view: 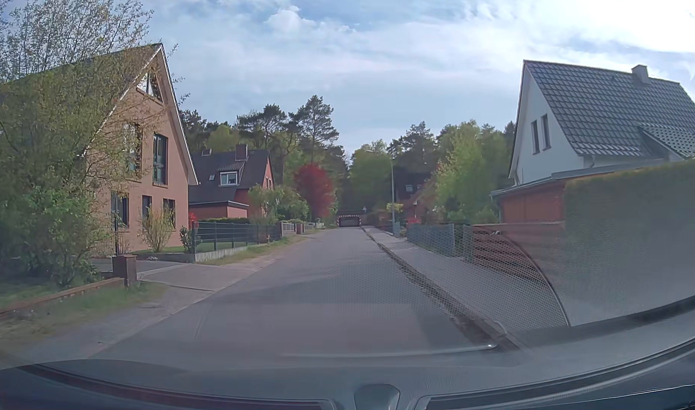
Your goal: Follow the waypoints while adhering to traffic rules and regulations
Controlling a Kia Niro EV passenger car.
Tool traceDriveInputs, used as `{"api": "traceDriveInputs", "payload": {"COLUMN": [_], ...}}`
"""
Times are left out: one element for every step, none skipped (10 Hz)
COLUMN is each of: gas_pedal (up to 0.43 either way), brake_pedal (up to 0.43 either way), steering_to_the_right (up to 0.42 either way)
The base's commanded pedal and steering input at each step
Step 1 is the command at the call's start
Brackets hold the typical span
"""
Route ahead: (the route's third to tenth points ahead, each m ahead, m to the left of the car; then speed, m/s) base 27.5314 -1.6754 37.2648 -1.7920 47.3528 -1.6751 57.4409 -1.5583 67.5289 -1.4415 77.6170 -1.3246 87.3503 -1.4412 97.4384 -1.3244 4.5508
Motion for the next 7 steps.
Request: {"api": "traceDriveInputs", "payload": {"gas_pedal": [0.177,0.177,0.177,0.169,0.169,0.169,0.169], "brake_pedal": [0.0,0.0,0.0,0.0,0.0,0.0,0.0], "steering_to_the_right": [0.001,0.002,0.001,0.001,0.002,0.004,0.005]}}
